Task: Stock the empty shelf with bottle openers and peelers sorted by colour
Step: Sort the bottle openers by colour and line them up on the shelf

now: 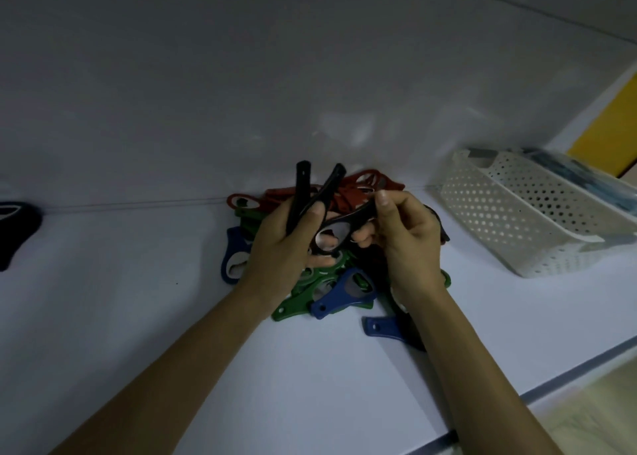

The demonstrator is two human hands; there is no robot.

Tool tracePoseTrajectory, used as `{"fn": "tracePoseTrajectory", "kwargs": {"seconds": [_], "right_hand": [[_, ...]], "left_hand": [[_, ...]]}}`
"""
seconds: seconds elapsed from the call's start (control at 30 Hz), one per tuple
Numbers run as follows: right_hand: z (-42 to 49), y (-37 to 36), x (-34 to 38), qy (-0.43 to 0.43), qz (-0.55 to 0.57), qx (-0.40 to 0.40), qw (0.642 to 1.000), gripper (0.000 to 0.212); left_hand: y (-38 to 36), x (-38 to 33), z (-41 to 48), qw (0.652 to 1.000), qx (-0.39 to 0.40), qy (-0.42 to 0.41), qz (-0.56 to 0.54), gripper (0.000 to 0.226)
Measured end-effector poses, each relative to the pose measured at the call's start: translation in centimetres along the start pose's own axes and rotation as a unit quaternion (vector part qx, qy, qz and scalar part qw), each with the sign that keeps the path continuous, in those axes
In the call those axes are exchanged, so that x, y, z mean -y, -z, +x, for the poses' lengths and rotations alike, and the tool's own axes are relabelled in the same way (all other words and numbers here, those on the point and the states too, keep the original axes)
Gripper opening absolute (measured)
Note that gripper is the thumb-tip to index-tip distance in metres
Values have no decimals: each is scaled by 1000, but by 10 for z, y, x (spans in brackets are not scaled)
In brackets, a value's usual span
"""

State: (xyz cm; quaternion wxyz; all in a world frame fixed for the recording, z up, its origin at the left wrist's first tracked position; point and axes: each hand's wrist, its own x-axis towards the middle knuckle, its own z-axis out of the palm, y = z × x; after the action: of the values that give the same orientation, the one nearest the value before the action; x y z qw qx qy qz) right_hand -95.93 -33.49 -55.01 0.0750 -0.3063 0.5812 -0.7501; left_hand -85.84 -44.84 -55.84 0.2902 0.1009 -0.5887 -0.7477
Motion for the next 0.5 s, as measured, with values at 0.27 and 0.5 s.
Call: {"fn": "tracePoseTrajectory", "kwargs": {"seconds": [0.27, 0.5], "right_hand": [[-6, -2, -2, -16, 33, 69, 997, 18], [-9, 23, -9, 129, -570, 22, 811, 28]], "left_hand": [[10, 7, 7, 983, 22, -59, 173, 14], [3, 6, 4, 996, 10, 75, -54, 17]]}}
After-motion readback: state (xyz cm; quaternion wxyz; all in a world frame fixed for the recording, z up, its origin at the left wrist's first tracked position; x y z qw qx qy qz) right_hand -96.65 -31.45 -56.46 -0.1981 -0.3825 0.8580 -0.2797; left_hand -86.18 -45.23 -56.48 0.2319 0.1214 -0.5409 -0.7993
